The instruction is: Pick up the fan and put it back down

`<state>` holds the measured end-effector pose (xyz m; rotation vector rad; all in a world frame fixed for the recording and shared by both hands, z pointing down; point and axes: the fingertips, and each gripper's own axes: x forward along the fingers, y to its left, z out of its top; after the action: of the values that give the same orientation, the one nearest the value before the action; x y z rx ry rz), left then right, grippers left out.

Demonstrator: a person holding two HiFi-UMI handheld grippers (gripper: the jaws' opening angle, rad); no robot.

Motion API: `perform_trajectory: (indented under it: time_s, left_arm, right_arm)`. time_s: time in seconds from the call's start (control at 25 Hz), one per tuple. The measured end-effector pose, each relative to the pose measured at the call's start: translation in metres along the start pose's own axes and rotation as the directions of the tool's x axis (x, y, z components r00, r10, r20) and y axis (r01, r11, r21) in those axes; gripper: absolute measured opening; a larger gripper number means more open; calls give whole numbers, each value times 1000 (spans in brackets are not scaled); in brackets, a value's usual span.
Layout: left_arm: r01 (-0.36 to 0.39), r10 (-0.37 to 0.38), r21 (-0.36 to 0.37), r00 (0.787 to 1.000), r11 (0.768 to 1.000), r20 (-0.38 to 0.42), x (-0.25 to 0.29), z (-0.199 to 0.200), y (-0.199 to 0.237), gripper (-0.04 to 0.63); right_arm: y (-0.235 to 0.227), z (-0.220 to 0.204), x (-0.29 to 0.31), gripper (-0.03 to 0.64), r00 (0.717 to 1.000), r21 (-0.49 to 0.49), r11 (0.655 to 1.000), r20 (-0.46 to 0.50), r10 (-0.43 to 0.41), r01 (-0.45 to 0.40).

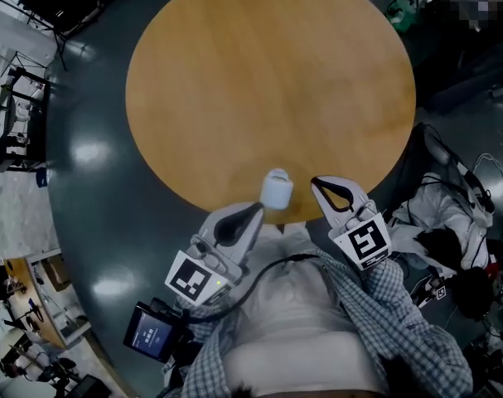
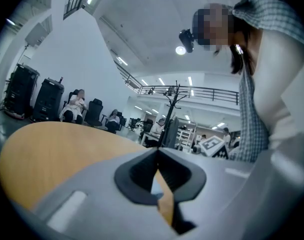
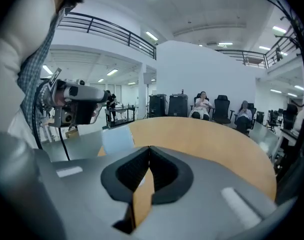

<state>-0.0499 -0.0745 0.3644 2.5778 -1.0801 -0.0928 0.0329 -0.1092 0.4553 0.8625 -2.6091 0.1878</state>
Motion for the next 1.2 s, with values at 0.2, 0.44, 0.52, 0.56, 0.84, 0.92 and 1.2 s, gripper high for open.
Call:
perform_trajectory:
  time_s: [0.2,0.44,0.52,0.56,0.84,0.92,1.2]
  left_arm:
    - [33,-34,51,999,998,29,8,13,-11,-2]
    - [33,-39,90,997,995,71,14,31,-10,-2]
    - [36,-45,108,995,993,84,17,37,-11,-2]
    - [38,-48,116,995,993,88,19,39,-12,-2]
    - [39,-51,131,995,991,91,22,47,-11,-2]
    - [42,-54,130,994,991,92,21,47,-13,-2]
    - [37,-49,130,995,991,90,23,44,-15,-2]
  right_arm:
    - [-11,36,-8,4,994,10,998,81,-70,69]
    - [-22,79,-16,3,976,52,995,196,-93,84]
    - [-25,92,-20,3,970,65,995,224,-95,82]
    - [-26,97,-22,3,968,71,994,233,-96,82]
    - [-29,115,-27,3,953,90,991,278,-122,101]
    - [-28,116,-27,3,952,85,992,284,-117,96]
    - [-27,119,-27,3,951,63,995,295,-89,74]
